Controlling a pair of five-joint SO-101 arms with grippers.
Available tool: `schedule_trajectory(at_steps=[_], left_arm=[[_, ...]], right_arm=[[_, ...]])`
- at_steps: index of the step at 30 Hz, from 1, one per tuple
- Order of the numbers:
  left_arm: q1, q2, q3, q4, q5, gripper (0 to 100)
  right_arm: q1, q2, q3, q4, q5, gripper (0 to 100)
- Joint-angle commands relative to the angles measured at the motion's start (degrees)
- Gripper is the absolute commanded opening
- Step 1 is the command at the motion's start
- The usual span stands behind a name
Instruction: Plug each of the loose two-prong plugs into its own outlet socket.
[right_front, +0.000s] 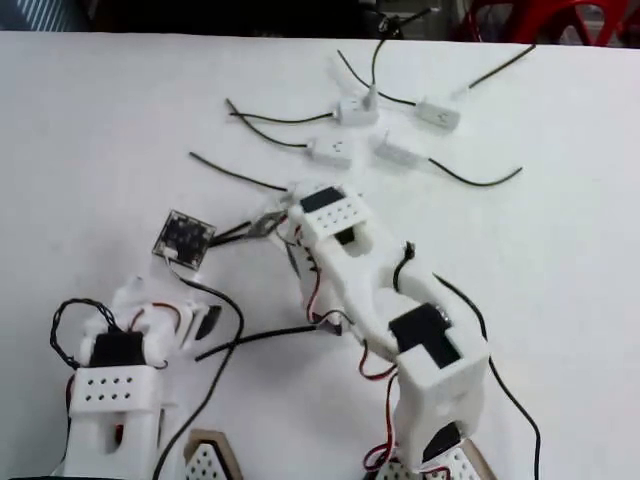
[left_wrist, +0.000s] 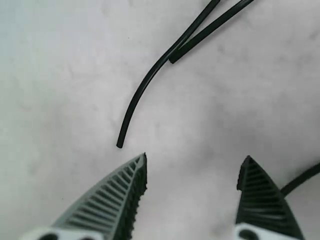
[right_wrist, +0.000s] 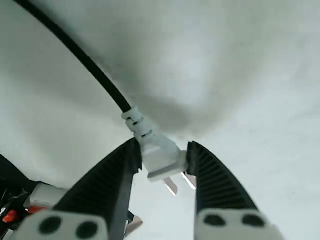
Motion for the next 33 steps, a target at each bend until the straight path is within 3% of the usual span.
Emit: schedule_trajectory(at_steps=[1, 10, 23, 33], left_arm=[[-0.3, -1.0, -0.2, -0.7, 0.2, 29], [-0.3, -1.0, -0.2, -0.7, 0.2, 29], [-0.3, -1.0, 0.4, -1.1, 0.2, 29], [-0.3, -1.0, 0.4, -1.1, 0.2, 29]], right_arm=[[-2.2, -5.6, -0.1, 1.5, -1.5, 15.5], [-3.5, -17.8, 4.7, 0.8, -1.2, 13.3], [-3.4, -19.4, 20.2, -13.5, 12.9, 13.1], [-3.6, -19.0, 28.1, -24.6, 16.3, 13.0]])
